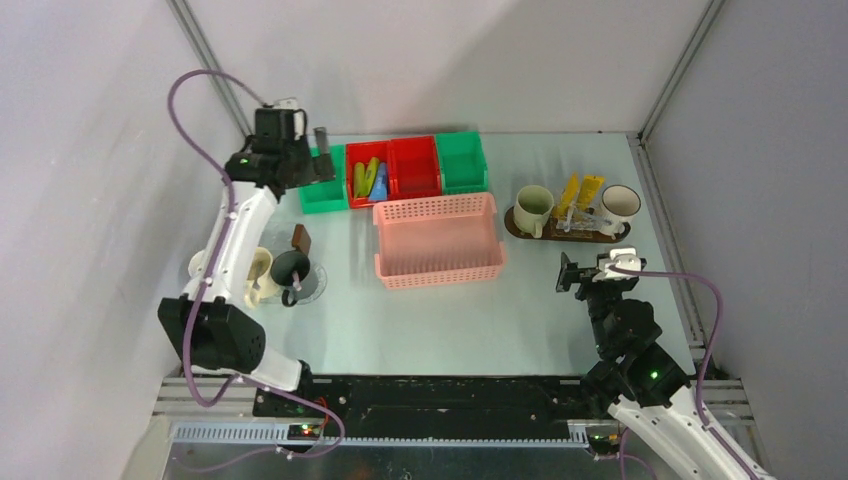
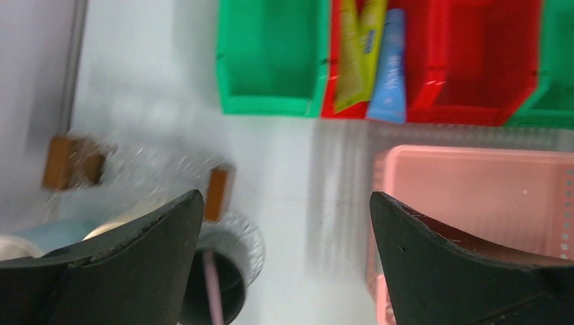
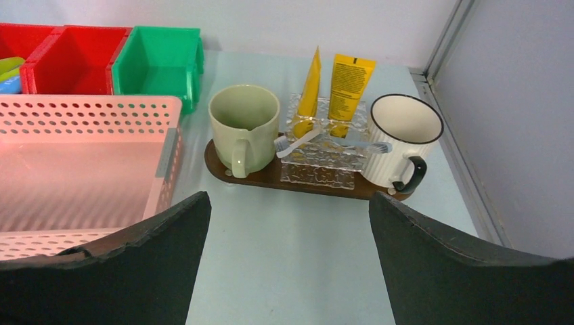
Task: Prepare toiletry sets of a toothbrush and toothpaste on the tray
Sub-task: Place the toothbrush in the cup, then pick up the toothpaste from the storage box.
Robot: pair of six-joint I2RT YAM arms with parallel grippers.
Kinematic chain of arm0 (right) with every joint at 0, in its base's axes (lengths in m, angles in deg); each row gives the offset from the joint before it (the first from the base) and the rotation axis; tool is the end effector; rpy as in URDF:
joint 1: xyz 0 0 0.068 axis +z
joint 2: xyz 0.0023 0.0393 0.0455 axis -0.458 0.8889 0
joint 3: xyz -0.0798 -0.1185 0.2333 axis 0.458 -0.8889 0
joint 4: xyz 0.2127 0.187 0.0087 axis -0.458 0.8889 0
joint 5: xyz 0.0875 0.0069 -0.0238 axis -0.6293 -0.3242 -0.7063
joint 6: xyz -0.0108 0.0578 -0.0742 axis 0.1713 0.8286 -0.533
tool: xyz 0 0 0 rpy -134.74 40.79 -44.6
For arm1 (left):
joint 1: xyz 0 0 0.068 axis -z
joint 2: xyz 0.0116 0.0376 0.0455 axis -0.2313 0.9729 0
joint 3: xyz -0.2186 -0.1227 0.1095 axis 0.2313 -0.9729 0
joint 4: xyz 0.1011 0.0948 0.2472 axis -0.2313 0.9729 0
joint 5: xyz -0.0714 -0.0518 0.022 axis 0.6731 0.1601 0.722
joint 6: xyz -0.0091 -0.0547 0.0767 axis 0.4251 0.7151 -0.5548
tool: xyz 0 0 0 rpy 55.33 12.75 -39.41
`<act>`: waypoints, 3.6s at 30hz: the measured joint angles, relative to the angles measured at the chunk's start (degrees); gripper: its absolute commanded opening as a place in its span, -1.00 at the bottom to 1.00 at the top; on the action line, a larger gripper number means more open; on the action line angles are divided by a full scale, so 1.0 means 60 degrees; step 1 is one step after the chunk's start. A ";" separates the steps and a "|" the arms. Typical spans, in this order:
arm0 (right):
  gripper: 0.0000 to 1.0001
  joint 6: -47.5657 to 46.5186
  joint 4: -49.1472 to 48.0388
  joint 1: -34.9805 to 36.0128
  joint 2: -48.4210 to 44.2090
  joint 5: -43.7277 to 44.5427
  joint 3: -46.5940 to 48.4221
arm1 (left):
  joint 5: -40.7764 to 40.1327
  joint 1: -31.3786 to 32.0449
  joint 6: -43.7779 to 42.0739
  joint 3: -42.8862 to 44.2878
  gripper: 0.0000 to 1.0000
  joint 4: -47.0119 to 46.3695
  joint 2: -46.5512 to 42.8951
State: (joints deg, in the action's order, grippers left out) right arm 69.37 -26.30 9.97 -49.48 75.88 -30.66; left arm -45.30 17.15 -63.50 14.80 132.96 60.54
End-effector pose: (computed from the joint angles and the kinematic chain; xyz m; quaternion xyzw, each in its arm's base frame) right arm 0.1593 0.0597 0.2669 -0.0368 0.7059 -0.0060 0.7074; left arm 0.3747 -0.0119 0.3565 -0.0963 0.9080 0.0126 0.4075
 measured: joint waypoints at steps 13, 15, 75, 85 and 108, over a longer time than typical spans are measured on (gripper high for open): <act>0.79 -0.0004 -0.0004 -0.0790 -0.0080 -0.0073 0.0000 | -0.1668 0.2612 0.0076 -0.0463 0.85 -0.3646 0.2364; 0.79 -0.0004 -0.0004 -0.0911 -0.0080 -0.0073 0.0000 | -0.1953 0.2801 0.0069 -0.0463 0.80 -0.3974 0.2823; 0.79 -0.0036 0.0000 -0.1497 0.0175 -0.0178 0.0000 | -0.2200 0.2073 0.0375 -0.0295 -0.98 -0.4929 0.5599; 0.78 -0.0044 -0.0007 -0.1497 0.0095 -0.0397 0.0000 | -0.1639 0.2073 0.0007 -0.0306 -1.00 -0.4222 0.4466; 0.65 -0.1180 -0.1319 -0.1089 0.1774 -0.5253 0.1279 | 0.1162 0.2623 -0.1104 0.1111 -1.00 0.1395 0.0812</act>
State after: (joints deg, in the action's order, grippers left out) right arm 62.29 -34.22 3.44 -38.83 44.36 -22.99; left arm -38.33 32.88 -70.13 21.46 141.33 65.41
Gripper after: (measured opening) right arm 0.830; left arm 0.006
